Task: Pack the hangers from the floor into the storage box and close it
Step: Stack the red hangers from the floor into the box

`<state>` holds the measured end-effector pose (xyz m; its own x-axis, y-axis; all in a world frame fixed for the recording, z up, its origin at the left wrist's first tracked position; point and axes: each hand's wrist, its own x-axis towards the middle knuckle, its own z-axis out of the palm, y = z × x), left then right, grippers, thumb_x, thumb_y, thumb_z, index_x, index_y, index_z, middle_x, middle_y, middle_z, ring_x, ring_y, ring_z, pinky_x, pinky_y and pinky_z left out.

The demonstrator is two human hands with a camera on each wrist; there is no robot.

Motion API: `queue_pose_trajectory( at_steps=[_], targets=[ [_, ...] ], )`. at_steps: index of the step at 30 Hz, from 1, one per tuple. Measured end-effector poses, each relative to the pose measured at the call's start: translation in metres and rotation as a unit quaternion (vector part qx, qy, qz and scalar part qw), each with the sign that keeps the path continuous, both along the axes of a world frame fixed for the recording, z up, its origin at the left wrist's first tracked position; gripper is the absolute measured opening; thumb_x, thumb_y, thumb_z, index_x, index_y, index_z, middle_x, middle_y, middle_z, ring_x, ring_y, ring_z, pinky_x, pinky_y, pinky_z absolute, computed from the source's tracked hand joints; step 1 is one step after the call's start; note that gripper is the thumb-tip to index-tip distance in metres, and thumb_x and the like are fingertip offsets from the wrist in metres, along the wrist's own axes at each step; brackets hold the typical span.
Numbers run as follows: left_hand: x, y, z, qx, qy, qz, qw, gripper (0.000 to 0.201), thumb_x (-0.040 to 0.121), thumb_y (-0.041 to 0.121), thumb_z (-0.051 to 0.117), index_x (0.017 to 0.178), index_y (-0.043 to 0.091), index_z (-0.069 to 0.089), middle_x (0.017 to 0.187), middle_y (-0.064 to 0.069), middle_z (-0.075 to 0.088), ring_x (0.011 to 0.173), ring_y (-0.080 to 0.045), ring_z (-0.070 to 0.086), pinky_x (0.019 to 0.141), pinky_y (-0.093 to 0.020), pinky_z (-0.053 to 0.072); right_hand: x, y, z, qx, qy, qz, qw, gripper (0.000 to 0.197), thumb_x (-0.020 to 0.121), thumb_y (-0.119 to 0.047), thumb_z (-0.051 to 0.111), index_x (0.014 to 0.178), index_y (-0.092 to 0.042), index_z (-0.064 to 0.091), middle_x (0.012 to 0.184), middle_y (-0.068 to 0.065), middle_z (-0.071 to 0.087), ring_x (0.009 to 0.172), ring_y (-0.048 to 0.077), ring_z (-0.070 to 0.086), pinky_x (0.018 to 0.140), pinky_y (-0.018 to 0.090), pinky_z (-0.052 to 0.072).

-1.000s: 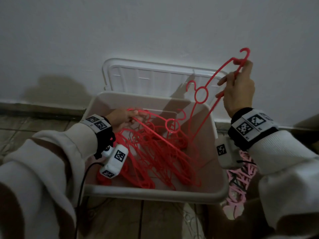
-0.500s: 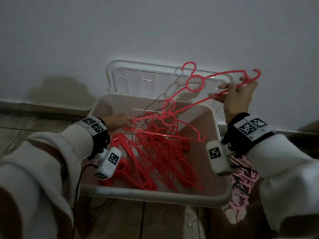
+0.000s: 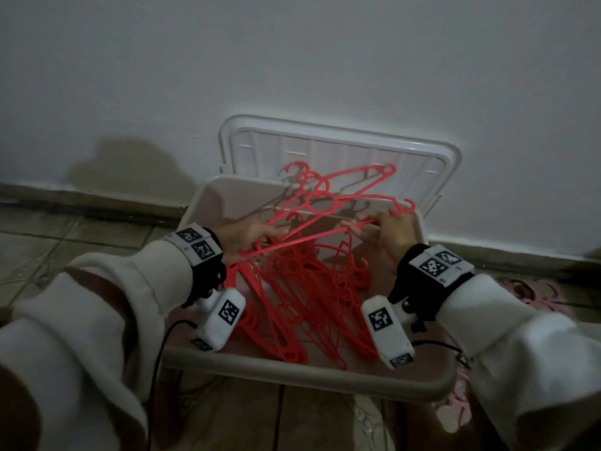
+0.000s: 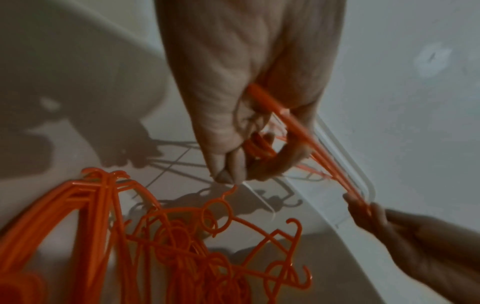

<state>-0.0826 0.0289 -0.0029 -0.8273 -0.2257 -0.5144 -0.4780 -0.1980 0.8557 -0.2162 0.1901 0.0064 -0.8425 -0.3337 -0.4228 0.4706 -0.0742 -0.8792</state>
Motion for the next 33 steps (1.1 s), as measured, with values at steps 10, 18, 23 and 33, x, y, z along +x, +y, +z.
queue_pose_trajectory(
  at_steps=[10,18,23,33],
  targets=[
    [0.010,-0.016,-0.016,-0.382,0.031,0.030,0.923,0.041,0.093,0.038,0.050,0.055,0.022,0.045,0.041,0.012,0.036,0.039,-0.001,0.032,0.047,-0.021,0.026,-0.024,0.009,0.005,0.386,0.150,0.240,0.878,0.038,0.086,-0.035,0.059,0.068,-0.001,0.059,0.034,0.000,0.054,0.027,0.010,0.052,0.030,0.010,0.034],
    [0.021,-0.013,-0.009,-0.469,0.032,-0.051,0.881,0.045,0.089,0.043,0.054,0.053,0.017,0.050,0.050,0.003,0.038,0.042,-0.004,0.038,0.048,-0.016,0.030,-0.015,-0.004,0.019,0.471,0.426,0.304,0.710,0.058,0.076,-0.053,0.064,0.115,-0.013,0.052,0.117,0.007,0.057,0.112,0.027,0.052,0.095,0.038,0.041],
    [0.016,-0.007,-0.002,-0.492,0.069,-0.061,0.866,0.050,0.089,0.045,0.053,0.066,0.001,0.060,0.049,0.002,0.037,0.041,-0.003,0.040,0.049,-0.013,0.032,-0.003,-0.016,0.004,0.331,0.350,0.401,0.779,0.035,0.096,-0.032,0.044,0.085,-0.004,0.061,0.072,0.009,0.063,0.069,0.014,0.066,0.076,0.026,0.052],
    [0.007,-0.017,-0.025,-0.403,-0.098,0.103,0.904,0.042,0.099,0.027,0.034,0.113,-0.006,0.057,0.119,-0.025,0.058,0.112,-0.040,0.053,0.100,-0.044,0.038,-0.019,-0.012,-0.002,0.418,0.418,0.320,0.741,0.029,0.098,-0.016,0.036,0.099,-0.003,0.062,0.102,0.019,0.067,0.096,0.033,0.061,0.086,0.036,0.045]
  ],
)
